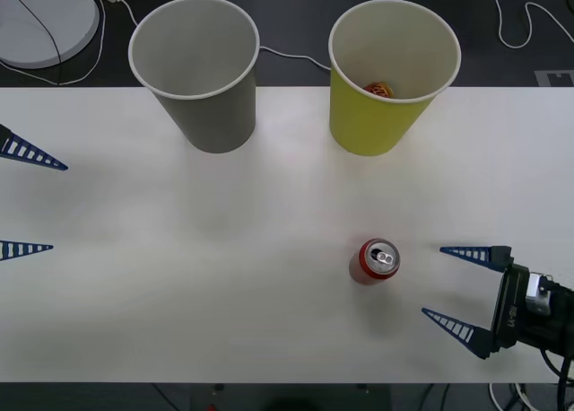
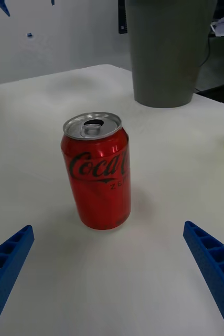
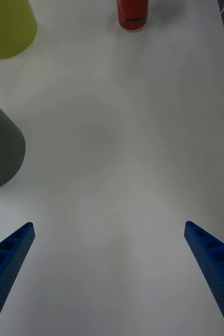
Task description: Put the can into the green bin and the plastic bottle into the gray bin
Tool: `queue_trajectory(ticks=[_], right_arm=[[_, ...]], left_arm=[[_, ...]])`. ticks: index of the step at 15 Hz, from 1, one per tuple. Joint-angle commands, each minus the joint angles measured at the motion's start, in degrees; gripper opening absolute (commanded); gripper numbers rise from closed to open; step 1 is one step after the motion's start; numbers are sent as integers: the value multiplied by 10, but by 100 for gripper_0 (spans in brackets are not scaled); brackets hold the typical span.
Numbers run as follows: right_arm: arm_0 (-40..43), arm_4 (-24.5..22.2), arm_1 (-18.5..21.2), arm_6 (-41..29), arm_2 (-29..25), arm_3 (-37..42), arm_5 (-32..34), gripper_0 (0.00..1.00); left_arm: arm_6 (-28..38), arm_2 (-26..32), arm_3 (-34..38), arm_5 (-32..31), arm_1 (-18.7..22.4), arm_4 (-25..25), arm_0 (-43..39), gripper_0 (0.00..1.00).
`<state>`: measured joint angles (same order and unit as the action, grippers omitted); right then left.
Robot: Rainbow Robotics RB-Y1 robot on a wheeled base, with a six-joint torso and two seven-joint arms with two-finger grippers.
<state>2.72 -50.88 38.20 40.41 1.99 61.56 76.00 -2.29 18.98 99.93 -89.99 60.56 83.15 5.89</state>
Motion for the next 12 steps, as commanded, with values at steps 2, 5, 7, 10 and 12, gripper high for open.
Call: queue_trajectory(ticks=[2, 5, 7, 10, 12], right_arm=[[-12, 0, -23, 5, 23, -11, -17, 100], [-17, 0, -43, 10, 35, -11, -33, 100], [-20, 0, -54, 13, 41, -11, -41, 100], [-25, 0, -68, 19, 49, -11, -57, 100], [-31, 0, -80, 23, 52, -11, -68, 100]], left_arm=[[0, 0, 0, 0, 0, 0, 0, 100], [0, 0, 0, 0, 0, 0, 0, 100], [0, 0, 0, 0, 0, 0, 0, 100], [0, 0, 0, 0, 0, 0, 0, 100], [0, 0, 0, 0, 0, 0, 0, 100]])
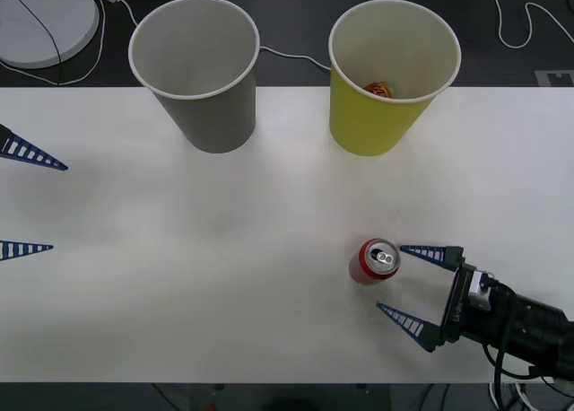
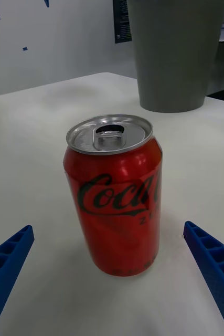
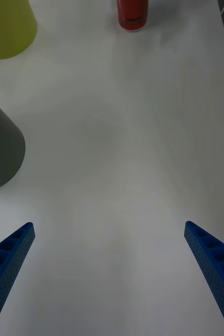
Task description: Put the can into the green bin and the plastic bottle into the gray bin
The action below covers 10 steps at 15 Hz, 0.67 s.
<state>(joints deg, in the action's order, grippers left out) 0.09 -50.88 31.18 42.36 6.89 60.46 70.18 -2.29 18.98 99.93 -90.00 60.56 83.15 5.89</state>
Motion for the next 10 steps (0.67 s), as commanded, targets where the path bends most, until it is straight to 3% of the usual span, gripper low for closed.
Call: queue_trajectory(ticks=[1, 10], right_arm=[[-6, 0, -15, 5, 6, 0, -16, 100], [-25, 0, -60, 21, 25, 0, -64, 100]], left_arm=[[0, 0, 0, 0, 0, 0, 0, 100], [0, 0, 0, 0, 0, 0, 0, 100]])
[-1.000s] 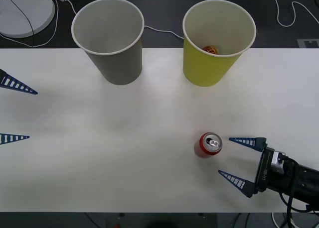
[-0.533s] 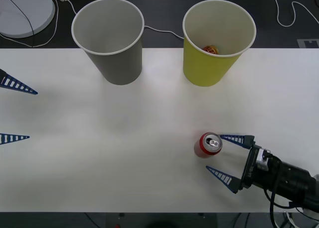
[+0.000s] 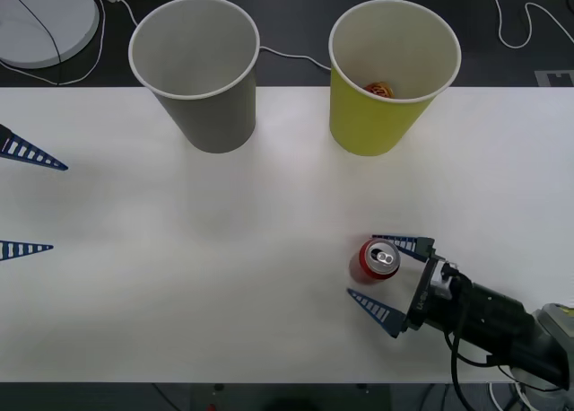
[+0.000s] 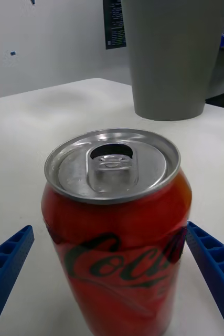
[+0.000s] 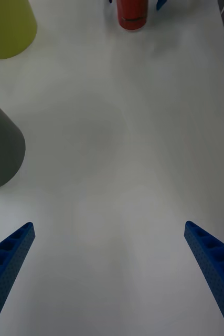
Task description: Put the can into the green bin and the plastic bottle into the gray bin
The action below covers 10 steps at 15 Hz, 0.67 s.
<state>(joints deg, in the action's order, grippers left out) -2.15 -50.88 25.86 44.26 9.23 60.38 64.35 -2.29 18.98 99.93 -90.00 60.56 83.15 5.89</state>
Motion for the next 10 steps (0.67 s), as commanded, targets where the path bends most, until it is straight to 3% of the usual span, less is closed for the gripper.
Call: queue_trajectory(ticks=[1, 6, 7, 8, 9, 10], right_arm=[[-4, 0, -11, 3, 3, 1, -9, 100], [-7, 0, -12, 5, 4, 1, -12, 100], [-7, 0, -12, 6, 4, 1, -12, 64], [-7, 0, -12, 7, 4, 1, -12, 11], [-7, 0, -12, 7, 4, 1, -12, 0], [-7, 0, -12, 8, 4, 0, -12, 0]], left_arm=[[0, 0, 0, 0, 0, 0, 0, 100], [0, 0, 0, 0, 0, 0, 0, 100], [0, 0, 0, 0, 0, 0, 0, 100], [0, 0, 0, 0, 0, 0, 0, 100], [0, 0, 0, 0, 0, 0, 0, 100], [0, 0, 0, 0, 0, 0, 0, 100]])
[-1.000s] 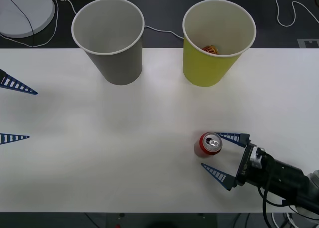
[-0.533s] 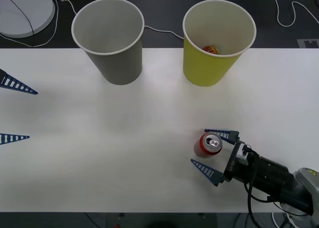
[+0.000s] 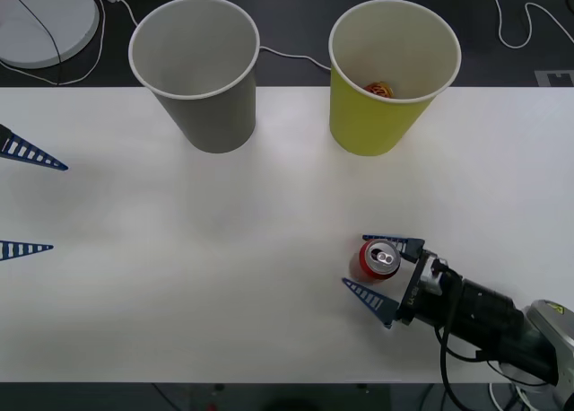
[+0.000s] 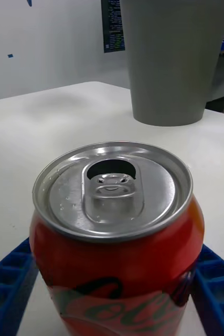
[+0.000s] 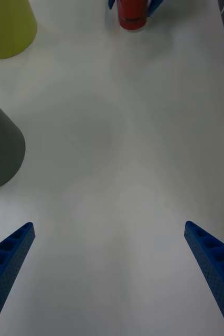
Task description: Put the can into the green bin and the plastic bottle into the gray bin
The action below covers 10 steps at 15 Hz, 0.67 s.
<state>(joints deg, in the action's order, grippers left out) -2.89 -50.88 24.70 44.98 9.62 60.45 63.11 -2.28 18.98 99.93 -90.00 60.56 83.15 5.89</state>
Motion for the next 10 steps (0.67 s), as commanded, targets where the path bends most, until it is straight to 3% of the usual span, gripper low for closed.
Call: queue_trajectory(ticks=[1, 6, 10], right_arm=[[1, 0, 0, 1, 0, 0, 0, 0], [0, 0, 3, 2, 0, 0, 4, 0], [4, 0, 29, -9, 1, 29, 5, 0]], left_arm=[[0, 0, 0, 0, 0, 0, 0, 100], [0, 0, 0, 0, 0, 0, 0, 100], [0, 0, 0, 0, 0, 0, 0, 100]])
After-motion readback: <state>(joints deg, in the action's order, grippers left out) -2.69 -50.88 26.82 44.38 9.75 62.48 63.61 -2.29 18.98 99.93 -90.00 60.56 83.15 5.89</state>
